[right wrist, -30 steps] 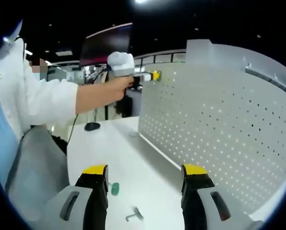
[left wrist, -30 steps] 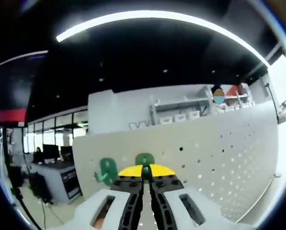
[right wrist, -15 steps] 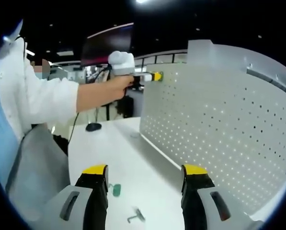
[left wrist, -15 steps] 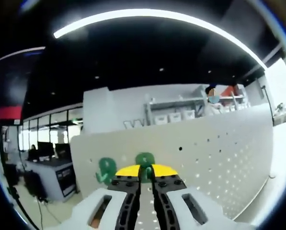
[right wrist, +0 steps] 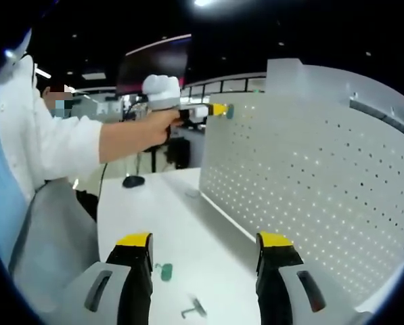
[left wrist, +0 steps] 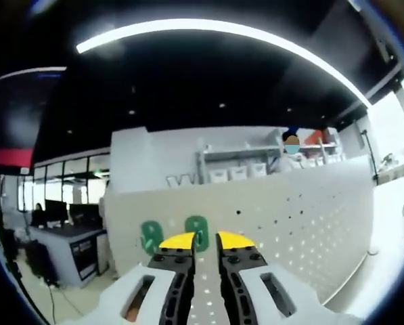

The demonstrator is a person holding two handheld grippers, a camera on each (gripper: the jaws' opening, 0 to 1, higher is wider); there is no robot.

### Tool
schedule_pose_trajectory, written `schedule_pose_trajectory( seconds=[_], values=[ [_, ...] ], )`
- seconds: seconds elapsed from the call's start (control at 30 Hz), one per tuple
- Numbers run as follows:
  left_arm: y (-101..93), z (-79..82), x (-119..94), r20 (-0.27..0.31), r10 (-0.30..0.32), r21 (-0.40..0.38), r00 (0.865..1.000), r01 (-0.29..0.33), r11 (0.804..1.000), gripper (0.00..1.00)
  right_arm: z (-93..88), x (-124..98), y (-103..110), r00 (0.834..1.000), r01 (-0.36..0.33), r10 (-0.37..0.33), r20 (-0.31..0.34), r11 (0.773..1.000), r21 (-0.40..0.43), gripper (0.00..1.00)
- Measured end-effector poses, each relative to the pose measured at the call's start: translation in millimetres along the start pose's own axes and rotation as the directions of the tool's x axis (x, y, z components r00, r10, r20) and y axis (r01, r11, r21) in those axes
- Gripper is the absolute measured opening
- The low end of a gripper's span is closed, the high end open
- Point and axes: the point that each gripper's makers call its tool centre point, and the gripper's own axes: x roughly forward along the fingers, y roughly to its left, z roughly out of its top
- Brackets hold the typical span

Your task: Insert the hook assembly into the mounting plate slot until the hook locks in place.

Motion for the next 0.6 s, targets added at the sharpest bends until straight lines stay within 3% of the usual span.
schedule_pose_trajectory(
  seconds=[0.13, 0.6],
  values=[
    [-1.9, 1.6, -8.7, -0.002, -0.022, 0.014, 1.000, 0.022, 1.000, 0.07, 1.6, 2.2, 2.9, 1.000, -0.009, 0.009, 0.004, 1.000, -0.005, 0.62],
    [-17.8, 4.9, -42.8, -0.005, -0.099, 0.017, 0.995, 0.099, 0.995, 0.14, 11.3, -1.7, 5.9, 1.000, -0.008, 0.009, 0.029, 1.000, -0.024, 0.62]
  ],
)
